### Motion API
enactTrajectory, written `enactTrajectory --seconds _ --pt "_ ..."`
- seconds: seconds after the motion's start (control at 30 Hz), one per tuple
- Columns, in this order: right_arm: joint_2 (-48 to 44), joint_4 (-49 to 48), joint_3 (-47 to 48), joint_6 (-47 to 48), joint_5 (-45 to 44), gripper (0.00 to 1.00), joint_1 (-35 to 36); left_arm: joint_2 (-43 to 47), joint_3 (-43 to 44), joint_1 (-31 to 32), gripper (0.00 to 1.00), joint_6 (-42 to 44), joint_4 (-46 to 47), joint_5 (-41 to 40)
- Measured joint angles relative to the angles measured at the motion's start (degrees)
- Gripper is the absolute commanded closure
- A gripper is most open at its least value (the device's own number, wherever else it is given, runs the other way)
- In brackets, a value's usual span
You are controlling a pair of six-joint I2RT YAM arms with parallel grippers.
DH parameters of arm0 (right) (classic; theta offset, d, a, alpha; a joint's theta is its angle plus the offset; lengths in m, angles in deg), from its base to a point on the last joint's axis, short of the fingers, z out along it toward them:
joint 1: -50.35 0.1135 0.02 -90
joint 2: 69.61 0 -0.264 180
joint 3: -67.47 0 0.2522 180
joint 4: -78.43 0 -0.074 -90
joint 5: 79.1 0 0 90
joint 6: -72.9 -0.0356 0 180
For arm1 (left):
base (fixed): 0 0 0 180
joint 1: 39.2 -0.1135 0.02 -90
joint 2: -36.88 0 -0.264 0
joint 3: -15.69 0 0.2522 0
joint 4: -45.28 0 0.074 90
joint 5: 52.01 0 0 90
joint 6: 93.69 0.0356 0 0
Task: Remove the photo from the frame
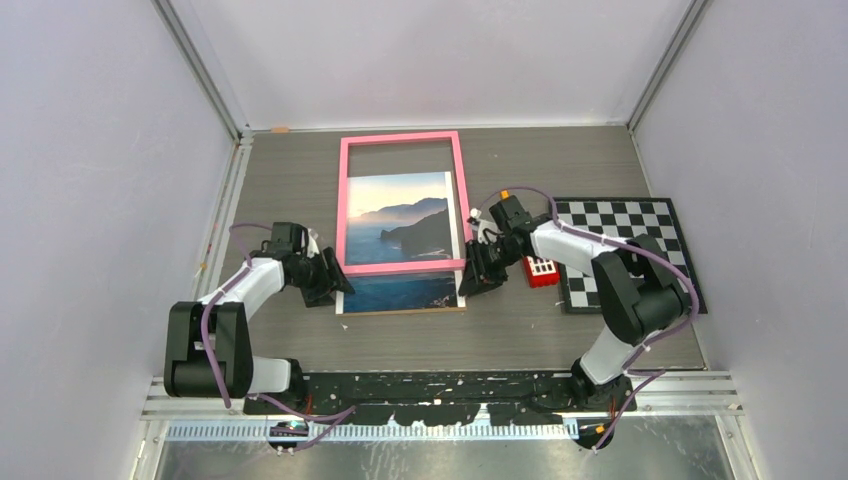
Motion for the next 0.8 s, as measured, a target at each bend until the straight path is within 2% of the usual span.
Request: enactTrajectory --seconds 0.33,0.57,0.8 --pt "6.6 -2.0 0.0 -0.8 -1.1 0.65 0.3 0.0 0.0 0.0 0.38 -0.4 0.3 0.2" --pt "7.6 -2.8 0.4 -1.4 -1.3 0.65 1.0 0.0 0.0 0.0 0.35 -1.0 0.5 0.2" --pt "8.4 -2.3 1.2 -1.5 -1.2 0.66 1.2 0.0 0.0 0.0 0.36 -1.0 0.7 0.3"
